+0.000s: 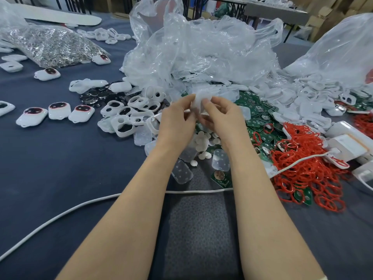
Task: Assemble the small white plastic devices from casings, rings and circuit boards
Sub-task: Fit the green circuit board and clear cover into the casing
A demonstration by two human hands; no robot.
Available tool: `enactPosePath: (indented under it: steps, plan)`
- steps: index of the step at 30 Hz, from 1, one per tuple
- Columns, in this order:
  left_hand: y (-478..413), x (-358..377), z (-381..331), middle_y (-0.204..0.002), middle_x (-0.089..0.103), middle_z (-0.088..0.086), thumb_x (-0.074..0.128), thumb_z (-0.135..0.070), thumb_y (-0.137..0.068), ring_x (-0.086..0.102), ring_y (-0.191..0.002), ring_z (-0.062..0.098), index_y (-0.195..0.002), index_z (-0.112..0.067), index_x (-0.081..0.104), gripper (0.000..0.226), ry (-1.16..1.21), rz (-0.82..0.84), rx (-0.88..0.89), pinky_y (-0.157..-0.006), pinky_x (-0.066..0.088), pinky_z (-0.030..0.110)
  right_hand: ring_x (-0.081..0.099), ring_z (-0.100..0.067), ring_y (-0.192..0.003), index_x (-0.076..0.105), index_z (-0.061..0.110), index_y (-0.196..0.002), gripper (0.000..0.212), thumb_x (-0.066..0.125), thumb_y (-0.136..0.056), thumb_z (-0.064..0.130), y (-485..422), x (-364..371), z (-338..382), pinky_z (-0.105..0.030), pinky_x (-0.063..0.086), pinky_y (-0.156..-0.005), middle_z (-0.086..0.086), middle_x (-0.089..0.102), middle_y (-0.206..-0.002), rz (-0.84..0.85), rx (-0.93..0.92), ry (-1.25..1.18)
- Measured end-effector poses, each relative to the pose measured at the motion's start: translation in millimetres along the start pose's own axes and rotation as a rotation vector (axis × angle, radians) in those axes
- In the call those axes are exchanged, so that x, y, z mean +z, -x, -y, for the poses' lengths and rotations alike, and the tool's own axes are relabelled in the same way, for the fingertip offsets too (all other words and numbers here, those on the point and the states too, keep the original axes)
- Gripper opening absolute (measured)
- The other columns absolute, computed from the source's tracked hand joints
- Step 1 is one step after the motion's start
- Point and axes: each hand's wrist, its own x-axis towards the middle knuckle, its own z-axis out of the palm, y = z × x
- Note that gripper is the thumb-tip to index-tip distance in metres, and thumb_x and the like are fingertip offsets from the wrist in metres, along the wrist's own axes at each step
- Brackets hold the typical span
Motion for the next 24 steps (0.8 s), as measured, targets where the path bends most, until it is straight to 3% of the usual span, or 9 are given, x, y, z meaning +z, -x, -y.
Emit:
enactPosePath:
  steps: [3, 5, 7, 9, 11, 13, 16, 21, 24]
  plan:
    - [2, -1, 0, -0.104, 0.066, -0.007, 0.047, 0.001, -0.091, 0.059, -0.084, 0.004, -0.116, -0.022, 0.066, 0.039, -0.094, -0.06, 0.051, -0.076, 0.048, 0.015, 0.067, -0.015, -0.069, 0.07, 0.024, -0.085, 0.024, 0.059, -0.091, 0.045, 1, -3, 3, -0.032, 0.058, -0.069, -0.004, 0.071, -0.082, -0.02, -0.003, 0.042]
    - [3, -2, -2, -0.106, 0.063, -0.013, 0.042, 0.007, -0.087, 0.057, -0.086, -0.006, -0.112, -0.02, 0.068, 0.046, -0.045, -0.057, 0.083, -0.077, 0.045, 0.006, 0.069, -0.018, -0.077, 0.071, 0.023, -0.088, 0.015, 0.061, -0.092, 0.033, 1, -3, 3, -0.033, 0.059, -0.074, -0.008, 0.072, -0.082, 0.02, -0.017, 0.001]
    - [3, -2, -3, -0.108, 0.064, -0.01, 0.039, 0.007, -0.09, 0.057, -0.088, -0.011, -0.122, -0.02, 0.063, 0.047, 0.039, -0.067, 0.067, -0.078, 0.043, 0.003, 0.068, -0.018, -0.085, 0.068, 0.025, -0.095, 0.011, 0.061, -0.092, 0.017, 0, -2, 1, -0.034, 0.059, -0.079, -0.013, 0.071, -0.09, 0.024, -0.039, 0.001]
    - [0, -2, -4, -0.117, 0.063, -0.002, 0.036, 0.002, -0.097, 0.061, -0.103, 0.001, -0.127, -0.02, 0.055, 0.041, 0.231, -0.079, -0.031, -0.09, 0.047, 0.014, 0.066, -0.013, -0.085, 0.063, 0.029, -0.099, 0.018, 0.062, -0.091, 0.012, -2, -2, 0, -0.028, 0.056, -0.075, -0.005, 0.069, -0.096, -0.005, -0.067, 0.024]
    - [-2, -4, -4, -0.109, 0.066, 0.003, 0.04, -0.007, -0.101, 0.068, -0.096, 0.013, -0.114, -0.02, 0.059, 0.026, 0.365, -0.093, -0.12, -0.087, 0.054, 0.026, 0.062, -0.01, -0.084, 0.06, 0.03, -0.101, 0.02, 0.062, -0.09, 0.013, -2, -2, 0, -0.024, 0.05, -0.071, 0.001, 0.066, -0.101, -0.03, -0.106, 0.081]
    - [-3, -6, -4, -0.097, 0.071, 0.004, 0.054, -0.018, -0.098, 0.07, -0.092, 0.018, -0.099, -0.021, 0.064, 0.011, 0.347, -0.075, -0.145, -0.084, 0.056, 0.032, 0.06, -0.009, -0.08, 0.059, 0.03, -0.101, 0.02, 0.062, -0.09, 0.014, -3, -2, -1, -0.024, 0.048, -0.07, 0.002, 0.065, -0.101, -0.043, -0.148, 0.131]
    - [-2, -7, -3, -0.103, 0.071, 0.01, 0.064, -0.015, -0.092, 0.068, -0.1, 0.024, -0.101, -0.013, 0.064, 0.01, 0.401, -0.046, -0.187, -0.092, 0.055, 0.04, 0.061, -0.008, -0.081, 0.06, 0.028, -0.1, 0.017, 0.064, -0.089, 0.016, -3, -2, -2, -0.026, 0.052, -0.074, 0.007, 0.065, -0.094, -0.061, -0.181, 0.158]
    - [-1, -11, -3, -0.099, 0.068, 0.006, 0.067, -0.011, -0.089, 0.065, -0.1, 0.026, -0.094, -0.015, 0.061, 0.008, 0.489, -0.065, -0.185, -0.096, 0.052, 0.041, 0.069, -0.013, -0.08, 0.067, 0.019, -0.096, 0.007, 0.061, -0.093, 0.022, -3, -3, -4, -0.024, 0.055, -0.075, -0.003, 0.072, -0.09, 0.079, -0.017, 0.03]
    - [-2, -10, -4, -0.095, 0.066, -0.001, 0.064, -0.012, -0.091, 0.064, -0.09, 0.016, -0.093, -0.019, 0.059, 0.009, 0.424, -0.067, -0.142, -0.086, 0.053, 0.031, 0.071, -0.013, -0.078, 0.068, 0.016, -0.095, 0.007, 0.062, -0.092, 0.019, -3, -5, -4, -0.024, 0.056, -0.073, -0.003, 0.073, -0.085, 0.117, -0.009, 0.057]
